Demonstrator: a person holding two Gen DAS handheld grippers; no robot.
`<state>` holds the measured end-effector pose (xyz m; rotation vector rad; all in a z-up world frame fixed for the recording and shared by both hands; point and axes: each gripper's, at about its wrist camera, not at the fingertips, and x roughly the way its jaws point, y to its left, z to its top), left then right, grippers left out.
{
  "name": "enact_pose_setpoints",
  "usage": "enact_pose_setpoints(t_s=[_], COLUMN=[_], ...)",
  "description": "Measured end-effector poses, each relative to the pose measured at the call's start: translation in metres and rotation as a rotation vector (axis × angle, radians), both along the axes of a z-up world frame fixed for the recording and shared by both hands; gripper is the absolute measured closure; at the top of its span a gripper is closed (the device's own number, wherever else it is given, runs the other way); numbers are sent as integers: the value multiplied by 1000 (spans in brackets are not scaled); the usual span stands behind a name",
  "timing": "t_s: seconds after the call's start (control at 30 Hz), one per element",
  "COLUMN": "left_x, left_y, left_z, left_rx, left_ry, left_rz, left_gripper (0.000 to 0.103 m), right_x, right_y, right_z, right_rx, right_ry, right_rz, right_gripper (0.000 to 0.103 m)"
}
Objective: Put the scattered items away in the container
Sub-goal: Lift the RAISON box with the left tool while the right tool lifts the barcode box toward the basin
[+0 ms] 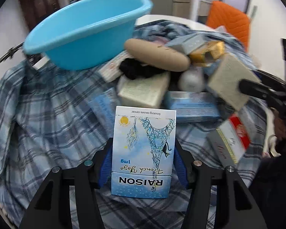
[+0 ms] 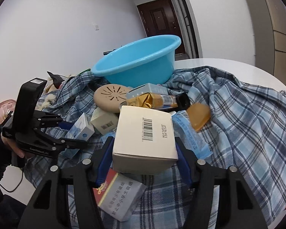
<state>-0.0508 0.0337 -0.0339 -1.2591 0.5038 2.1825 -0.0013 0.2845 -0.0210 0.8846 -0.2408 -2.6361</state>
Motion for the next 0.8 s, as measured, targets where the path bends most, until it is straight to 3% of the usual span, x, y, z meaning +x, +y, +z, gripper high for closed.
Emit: enact_pose_setpoints(t_s=[0.17, 0.27, 0.43, 0.53, 0.67, 0.8], left_x=[-1, 5, 21, 27, 33, 38], left_y=[-9, -17, -21, -18, -11, -9], left_z=[2, 12, 23, 18, 10, 18], left_rx=[-9, 17, 157, 223, 198, 173], left_ry=[43, 124, 193, 174, 193, 240], left_rz=[114, 254, 444, 537, 589, 574], left_gripper=[44, 44, 44, 44, 44, 44], right_x=[2, 7, 15, 18, 21, 24], right_y=[0, -1, -7, -12, -8, -4], right_z=[2, 8, 18, 23, 28, 34], right_rx=[15, 58, 133, 169, 170, 156], right_ry=[5, 34, 103, 135, 149, 163], right_rz=[-16, -36, -85, -107, -130, -146], right_gripper=[43, 43, 43, 43, 43, 43])
